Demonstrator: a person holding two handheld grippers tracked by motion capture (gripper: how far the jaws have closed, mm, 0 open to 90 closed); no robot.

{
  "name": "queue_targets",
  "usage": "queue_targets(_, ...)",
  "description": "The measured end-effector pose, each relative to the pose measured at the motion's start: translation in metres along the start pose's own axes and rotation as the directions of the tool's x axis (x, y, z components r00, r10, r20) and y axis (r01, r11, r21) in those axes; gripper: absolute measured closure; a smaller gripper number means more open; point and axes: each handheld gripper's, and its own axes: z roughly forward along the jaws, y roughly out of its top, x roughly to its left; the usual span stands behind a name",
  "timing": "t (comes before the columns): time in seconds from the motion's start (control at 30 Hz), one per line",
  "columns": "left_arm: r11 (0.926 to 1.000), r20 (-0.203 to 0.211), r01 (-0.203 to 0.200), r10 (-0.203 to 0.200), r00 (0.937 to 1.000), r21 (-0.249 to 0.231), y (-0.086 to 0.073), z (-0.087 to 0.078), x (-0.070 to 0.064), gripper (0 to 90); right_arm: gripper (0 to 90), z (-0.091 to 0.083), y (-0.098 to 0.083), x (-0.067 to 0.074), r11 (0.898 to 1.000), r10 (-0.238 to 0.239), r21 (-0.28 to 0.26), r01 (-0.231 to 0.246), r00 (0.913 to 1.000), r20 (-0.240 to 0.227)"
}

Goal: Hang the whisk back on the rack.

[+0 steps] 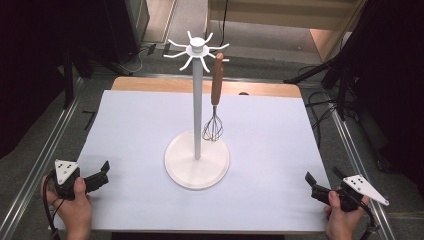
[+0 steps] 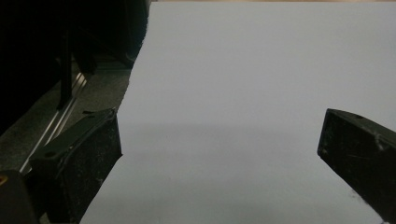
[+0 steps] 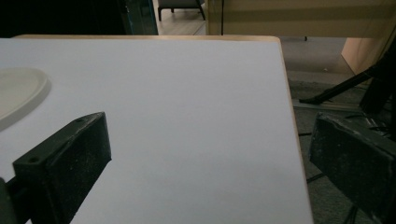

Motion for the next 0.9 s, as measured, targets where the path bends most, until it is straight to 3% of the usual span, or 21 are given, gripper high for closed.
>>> queue_targets(0.1, 1.0, 0.001, 0.002, -0.002, 1.0, -0.001, 0.0, 0.0, 0.0, 0.1, 0.0, -0.006, -0.004, -0.003, 1.0, -0.003, 0.005, 0.003, 1.0, 0.007)
queue_targets(0.27, 1.0, 0.001, 0.002, -0.002, 1.0, -0.002, 0.0, 0.0, 0.0, 0.1, 0.0, -0.017, -0.013, -0.008, 0.999, 0.038, 0.006, -0.038, 0.9992, 0.015)
queue_targets(0.43, 1.0, 0.003, 0.008, -0.008, 1.0, -0.006, 0.0, 0.0, 0.001, 0.1, 0.0, -0.015, -0.015, -0.008, 0.999, 0.048, 0.009, -0.048, 0.9987, 0.016)
queue_targets(0.67, 0.9999, 0.002, 0.013, -0.013, 0.9999, -0.007, 0.0, 0.0, 0.001, 0.1, 0.0, -0.009, -0.016, -0.004, 0.999, 0.023, 0.03, -0.024, 0.9992, 0.033)
queue_targets(0.77, 1.0, 0.002, 0.005, -0.005, 1.0, -0.006, 0.0, 0.0, 0.0, 0.1, 0.0, -0.009, -0.016, -0.005, 0.999, 0.038, 0.028, -0.039, 0.9986, 0.037)
queue_targets(0.9, 0.9999, -0.012, -0.013, 0.013, 0.9998, 0.004, 0.0, 0.001, -0.002, 0.1, 0.0, -0.009, -0.016, -0.004, 0.999, 0.024, 0.029, -0.024, 0.9995, 0.022)
